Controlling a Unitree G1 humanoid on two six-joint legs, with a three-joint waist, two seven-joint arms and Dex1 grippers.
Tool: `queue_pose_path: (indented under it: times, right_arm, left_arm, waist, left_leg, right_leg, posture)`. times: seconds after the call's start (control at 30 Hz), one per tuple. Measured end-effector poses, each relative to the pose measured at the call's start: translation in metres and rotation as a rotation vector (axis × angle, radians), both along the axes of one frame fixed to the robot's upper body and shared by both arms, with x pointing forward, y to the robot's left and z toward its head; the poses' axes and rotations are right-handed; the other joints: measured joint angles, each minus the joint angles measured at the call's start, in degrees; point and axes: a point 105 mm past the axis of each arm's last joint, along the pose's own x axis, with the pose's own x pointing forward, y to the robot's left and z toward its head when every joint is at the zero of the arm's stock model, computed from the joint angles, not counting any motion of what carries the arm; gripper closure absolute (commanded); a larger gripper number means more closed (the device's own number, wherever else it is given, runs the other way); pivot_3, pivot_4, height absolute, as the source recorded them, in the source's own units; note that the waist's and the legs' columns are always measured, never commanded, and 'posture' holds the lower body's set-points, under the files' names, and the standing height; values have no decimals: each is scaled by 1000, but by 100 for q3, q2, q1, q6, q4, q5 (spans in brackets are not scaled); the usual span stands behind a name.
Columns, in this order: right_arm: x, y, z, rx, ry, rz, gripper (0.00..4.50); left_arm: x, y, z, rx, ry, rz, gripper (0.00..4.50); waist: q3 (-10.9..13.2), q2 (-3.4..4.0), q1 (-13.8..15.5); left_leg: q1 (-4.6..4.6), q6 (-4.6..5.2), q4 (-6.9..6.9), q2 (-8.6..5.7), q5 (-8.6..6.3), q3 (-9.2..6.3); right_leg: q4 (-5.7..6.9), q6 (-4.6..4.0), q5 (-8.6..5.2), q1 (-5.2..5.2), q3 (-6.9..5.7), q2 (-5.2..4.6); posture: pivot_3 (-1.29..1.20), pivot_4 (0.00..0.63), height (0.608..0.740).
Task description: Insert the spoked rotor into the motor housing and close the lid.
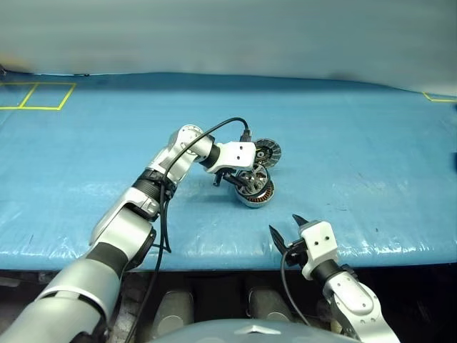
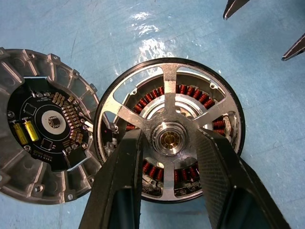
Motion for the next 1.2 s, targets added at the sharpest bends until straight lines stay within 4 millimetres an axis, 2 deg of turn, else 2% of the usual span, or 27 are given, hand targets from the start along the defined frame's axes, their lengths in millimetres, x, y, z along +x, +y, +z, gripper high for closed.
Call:
queue_pose_path:
  times: [0.23, 0.33, 0.43, 0.6, 0.8, 0.9, 0.97, 1.1, 1.2]
  right_arm:
    - [0, -1, -3, -19, 13, -2, 1036]
    - [-1, -1, -3, -22, 14, -2, 1036]
    - [-1, -1, -3, -25, 15, -2, 1036]
    - [0, -1, -3, -25, 15, -2, 1036]
    - [1, 0, -2, -19, 9, 0, 1036]
    - [4, 2, 4, 5, -10, 7, 1036]
    - [10, 6, 16, 33, -54, 22, 1036]
    - [37, 16, 50, 77, -195, 62, 1036]
    - [54, 24, 61, 66, -243, 100, 1673]
  left_arm:
    - [-1, -1, -3, 9, -1, -1, 2937]
    - [-1, -2, -4, 8, 3, -3, 2239]
    - [-2, -2, -6, 6, 10, -6, 1262]
    - [-3, -4, -2, -23, 15, -4, 1262]
    - [-14, -8, 24, -151, 22, -61, 1262]
    - [-21, -1, 28, -198, 52, -59, 1262]
    - [-23, 7, 30, -236, 68, -33, 1262]
    - [-22, 25, 22, -362, 119, 103, 1262]
    - [-30, 43, 2, -407, 193, 203, 1234]
  waist:
    - [0, 0, -3]
    - [0, 0, -2]
    - [0, 0, 1]
    - [0, 0, 0]
    - [-1, 1, -5]
    - [-1, 2, -15]
    - [0, 3, -25]
    - [-1, 5, -31]
    - [-1, 5, -22]
  left_leg:
    - [0, 0, 0, 0, 0, 0]
    - [0, 0, 0, 0, 0, 0]
    - [0, 0, 0, 0, 0, 0]
    - [0, 0, 0, 0, 0, 0]
    - [1, 0, -1, 1, 0, 1]
    - [2, 0, 0, 4, 0, 0]
    - [4, 0, 1, 6, 0, 1]
    - [12, -1, 5, 7, 1, 2]
    - [14, -1, 2, 7, 1, -1]
  right_leg:
    - [0, 0, 0, 0, 0, 1]
    - [0, 0, 0, 0, 0, 0]
    - [0, 0, 0, 0, 0, 0]
    - [0, 0, 0, 0, 0, 0]
    - [1, -1, 0, -1, 1, 0]
    - [3, -1, 0, 0, 0, 1]
    - [5, 0, 0, -1, 1, 2]
    - [8, 2, 3, 6, 2, 3]
    - [13, -26, 16, 4, 0, 3]
  posture:
    - [0, 150, 740]
    - [0, 150, 740]
    - [0, 150, 740]
    - [0, 150, 740]
    - [0, 150, 740]
    - [0, 150, 740]
    - [0, 150, 740]
    - [0, 150, 740]
    - [0, 150, 740]
